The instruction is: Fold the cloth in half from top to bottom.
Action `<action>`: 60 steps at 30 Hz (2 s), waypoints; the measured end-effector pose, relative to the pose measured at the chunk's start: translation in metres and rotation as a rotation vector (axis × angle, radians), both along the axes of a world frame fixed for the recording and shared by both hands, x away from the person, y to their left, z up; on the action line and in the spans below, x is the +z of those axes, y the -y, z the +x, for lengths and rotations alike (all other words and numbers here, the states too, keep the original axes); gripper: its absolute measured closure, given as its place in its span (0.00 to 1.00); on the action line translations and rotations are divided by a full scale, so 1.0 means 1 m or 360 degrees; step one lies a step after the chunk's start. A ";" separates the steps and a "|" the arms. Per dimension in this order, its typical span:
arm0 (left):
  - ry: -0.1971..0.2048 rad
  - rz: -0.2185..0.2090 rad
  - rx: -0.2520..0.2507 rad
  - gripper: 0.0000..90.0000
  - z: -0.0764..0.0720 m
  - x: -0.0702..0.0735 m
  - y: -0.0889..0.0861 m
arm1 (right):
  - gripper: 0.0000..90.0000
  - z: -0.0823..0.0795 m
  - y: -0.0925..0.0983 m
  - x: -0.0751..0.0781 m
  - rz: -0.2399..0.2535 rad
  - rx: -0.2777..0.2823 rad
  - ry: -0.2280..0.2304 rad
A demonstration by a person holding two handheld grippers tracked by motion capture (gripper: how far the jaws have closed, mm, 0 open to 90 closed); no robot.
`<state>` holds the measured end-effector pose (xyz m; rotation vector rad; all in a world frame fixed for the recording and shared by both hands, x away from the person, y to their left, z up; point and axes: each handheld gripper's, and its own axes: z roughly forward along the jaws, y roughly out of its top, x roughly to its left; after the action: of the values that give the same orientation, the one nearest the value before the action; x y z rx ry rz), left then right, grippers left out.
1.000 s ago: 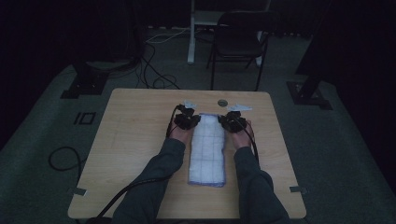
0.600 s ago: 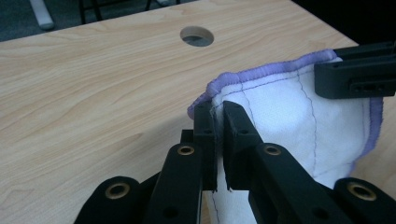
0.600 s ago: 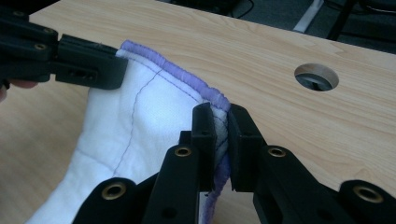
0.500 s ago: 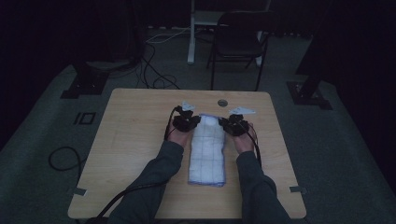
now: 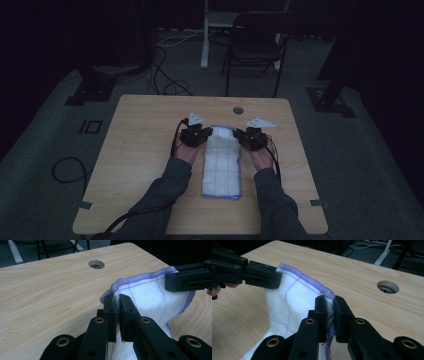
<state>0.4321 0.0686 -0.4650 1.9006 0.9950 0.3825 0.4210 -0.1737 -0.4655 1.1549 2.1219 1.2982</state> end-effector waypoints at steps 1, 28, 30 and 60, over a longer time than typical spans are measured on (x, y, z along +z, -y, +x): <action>0.0002 0.0001 -0.0003 0.95 -0.001 0.000 -0.001 | 0.93 -0.002 0.000 0.000 0.0002 0.0003 0.0006; 0.0041 -0.0078 -0.0100 0.95 -0.043 -0.001 -0.011 | 0.93 -0.044 0.003 -0.002 0.0042 0.0049 0.0063; 0.0042 -0.0078 -0.0103 0.95 -0.045 -0.001 -0.012 | 0.93 -0.047 0.002 -0.002 0.0039 0.0052 0.0063; 0.0020 -0.0146 -0.0142 0.95 -0.080 -0.014 -0.022 | 0.93 -0.083 -0.001 -0.014 0.0043 0.0096 0.0075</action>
<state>0.3517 0.0906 -0.4788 1.8505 0.9012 0.2919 0.3379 -0.1728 -0.4792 1.0681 2.1264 1.3708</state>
